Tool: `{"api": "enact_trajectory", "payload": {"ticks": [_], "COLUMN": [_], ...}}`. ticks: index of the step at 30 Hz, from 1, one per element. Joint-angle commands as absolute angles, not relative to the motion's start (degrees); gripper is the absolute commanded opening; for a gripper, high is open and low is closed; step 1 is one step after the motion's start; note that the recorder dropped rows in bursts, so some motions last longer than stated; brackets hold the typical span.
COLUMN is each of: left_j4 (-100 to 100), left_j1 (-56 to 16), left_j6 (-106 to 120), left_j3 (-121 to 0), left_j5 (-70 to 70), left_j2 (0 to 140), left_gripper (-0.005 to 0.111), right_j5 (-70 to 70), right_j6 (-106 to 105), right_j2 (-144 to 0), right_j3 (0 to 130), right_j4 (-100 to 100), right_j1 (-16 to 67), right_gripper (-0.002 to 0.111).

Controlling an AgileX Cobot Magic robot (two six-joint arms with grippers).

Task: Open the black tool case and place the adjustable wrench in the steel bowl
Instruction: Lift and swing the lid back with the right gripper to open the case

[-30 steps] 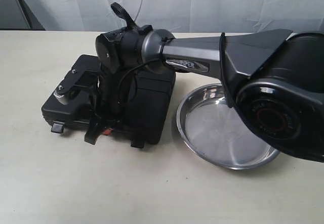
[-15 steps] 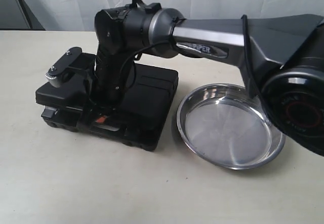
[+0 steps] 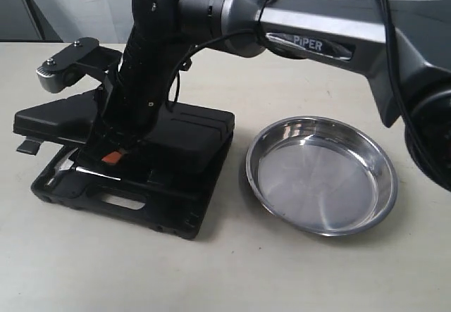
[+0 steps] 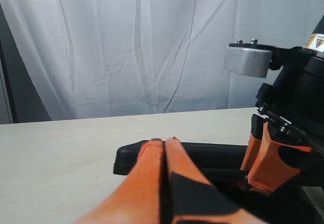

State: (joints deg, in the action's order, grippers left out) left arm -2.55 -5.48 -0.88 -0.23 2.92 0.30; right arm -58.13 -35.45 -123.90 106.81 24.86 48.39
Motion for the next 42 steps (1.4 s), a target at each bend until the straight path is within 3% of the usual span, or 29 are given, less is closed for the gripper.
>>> {"api": "enact_trajectory", "payload": {"ticks": [1,27,42], "left_j4": [-2.22,-2.22,-2.22], "left_j1": [-5.85,-5.85,-5.85], "left_j6": [-0.92,-0.92,-0.92], "left_j3": [0.00,0.00,0.00], "left_j5": [2.90,2.90,2.90], "left_j2": [0.00,0.00,0.00], "left_gripper": [0.000,0.000,0.000], "right_j5": [-58.10,-53.33,-37.39], "right_j6": [-37.44,-34.29,-26.54], "right_j2": [-121.01,-111.22,-116.78], "right_j3": [107.23,107.23,107.23], "right_j4": [23.94,23.78,1.55], "right_j1": [48.64,48.49,37.26], "right_gripper": [-0.001,-0.001,-0.001]}}
